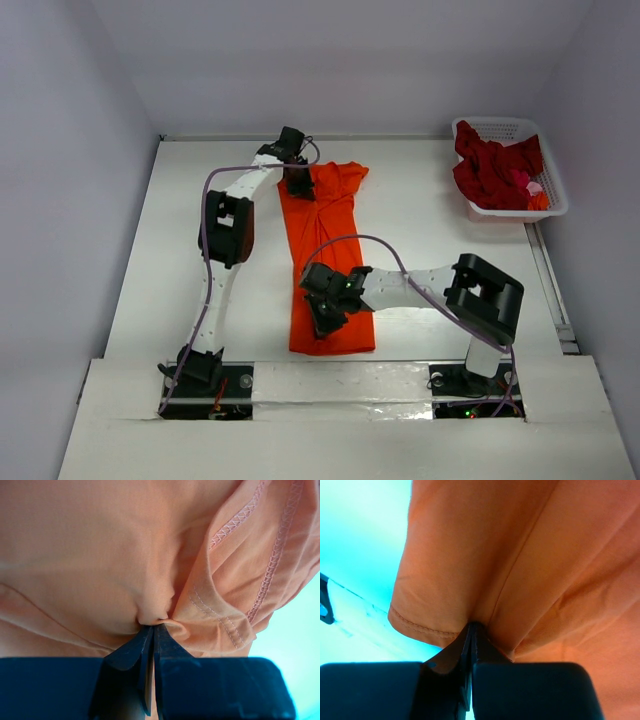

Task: Fold and stack the t-shirts
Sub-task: Rotate the tshirt 90 degrees

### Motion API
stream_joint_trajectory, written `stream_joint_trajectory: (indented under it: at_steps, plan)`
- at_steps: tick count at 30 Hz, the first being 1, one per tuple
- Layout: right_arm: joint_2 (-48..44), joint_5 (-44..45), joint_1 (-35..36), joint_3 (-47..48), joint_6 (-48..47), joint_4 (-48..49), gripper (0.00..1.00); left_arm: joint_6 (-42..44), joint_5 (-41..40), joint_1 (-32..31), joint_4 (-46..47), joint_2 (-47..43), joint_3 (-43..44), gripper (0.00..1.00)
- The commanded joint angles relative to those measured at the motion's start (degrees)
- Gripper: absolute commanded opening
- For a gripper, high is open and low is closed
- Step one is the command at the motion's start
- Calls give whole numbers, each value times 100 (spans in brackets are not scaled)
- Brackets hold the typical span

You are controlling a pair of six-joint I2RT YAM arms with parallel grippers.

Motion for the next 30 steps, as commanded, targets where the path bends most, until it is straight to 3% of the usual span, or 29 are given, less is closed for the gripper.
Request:
stream_joint_trajectory:
  at_steps: [1, 4, 7, 8, 11, 14, 19, 21, 24, 27, 28, 29, 30]
  plan:
    - [-5, 511, 170, -94, 46, -715, 0, 66, -904, 15, -406, -231, -240, 0]
    - [-286, 862, 170, -41, 134, -846, 0, 22, -1246, 67, -485, -530, -135, 2]
    - [-611, 1214, 170, 73, 204, -1049, 0, 13, -1537, 68, -468, -881, -38, 19]
    - [-682, 1302, 170, 100, 204, -1084, 0, 4, -1529, 68, -467, -952, -3, 30]
    - [-884, 1522, 170, 205, 222, -1181, 0, -48, -1704, 199, -494, -1137, 260, 48]
    - [-929, 1575, 170, 284, 143, -1146, 0, -75, -1670, 200, -476, -1234, 524, 61]
    - [-946, 1689, 170, 434, 64, -1260, 0, -57, -1616, 252, -677, -1207, 964, 65]
    - [-1164, 1969, 170, 565, 116, -1452, 0, -84, -1617, 252, -652, -1513, 693, 64]
    - [-1725, 2286, -144, 618, 282, -1733, 0, -215, -1958, 252, -573, -2363, -473, 63]
    - [-2368, 2384, -750, 391, 336, -1849, 34, -364, -2012, 252, -196, -3635, -2379, 61]
    - [-2823, 2410, -884, 329, 232, -1831, 74, -365, -1951, 252, 127, -4016, -2872, 61]
    - [-3010, 2393, -989, 285, 118, -1788, 93, -382, -1916, 252, 243, -4351, -3816, 61]
    - [-3177, 2375, -1077, 258, 21, -1761, 100, -452, -1889, 252, 314, -5015, -4209, 61]
